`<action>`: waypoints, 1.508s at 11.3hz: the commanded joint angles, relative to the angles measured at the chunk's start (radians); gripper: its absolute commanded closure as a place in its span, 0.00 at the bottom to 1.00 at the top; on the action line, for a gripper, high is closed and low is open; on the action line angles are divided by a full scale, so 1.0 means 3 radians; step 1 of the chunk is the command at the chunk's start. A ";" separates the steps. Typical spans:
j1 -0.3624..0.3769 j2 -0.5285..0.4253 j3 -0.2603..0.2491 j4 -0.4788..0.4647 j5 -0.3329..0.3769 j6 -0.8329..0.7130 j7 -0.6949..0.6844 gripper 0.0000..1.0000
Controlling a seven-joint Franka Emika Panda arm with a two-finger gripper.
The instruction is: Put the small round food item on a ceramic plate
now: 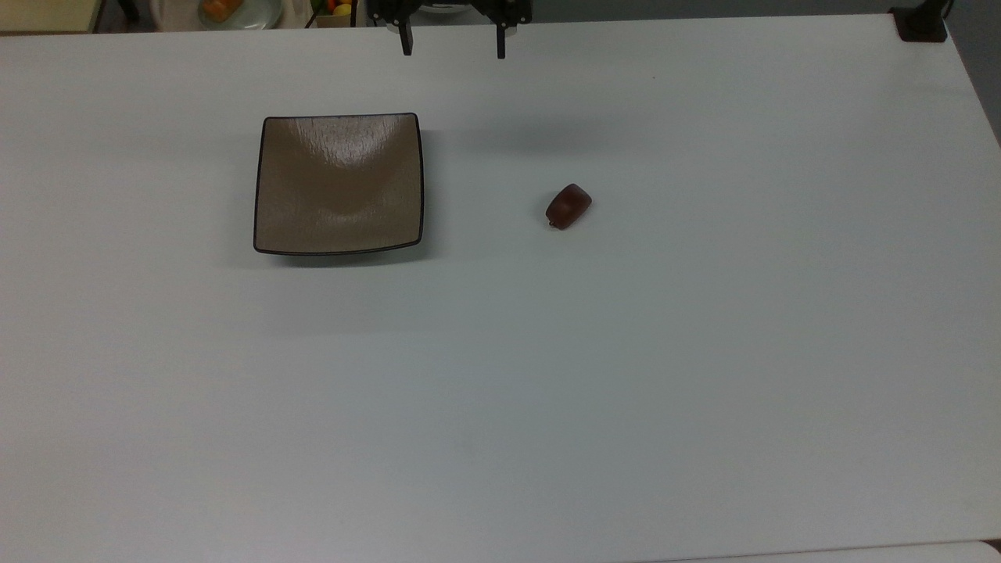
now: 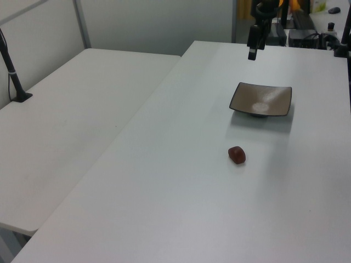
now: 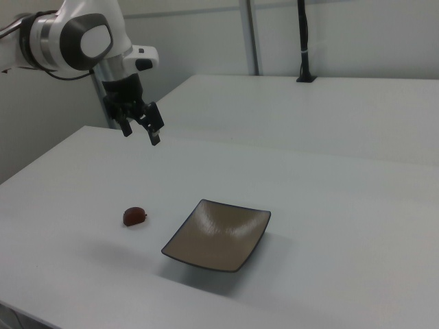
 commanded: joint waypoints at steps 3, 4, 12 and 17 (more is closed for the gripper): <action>0.0222 0.0071 0.0031 -0.0096 0.0013 -0.0059 0.1350 0.00; 0.0253 0.0097 0.0031 -0.0096 0.0013 -0.0038 0.1423 0.00; 0.0346 0.0572 0.0266 -0.0167 0.0079 0.0406 0.1811 0.00; 0.0361 0.0685 0.0328 -0.0519 0.0095 0.1065 0.2119 0.00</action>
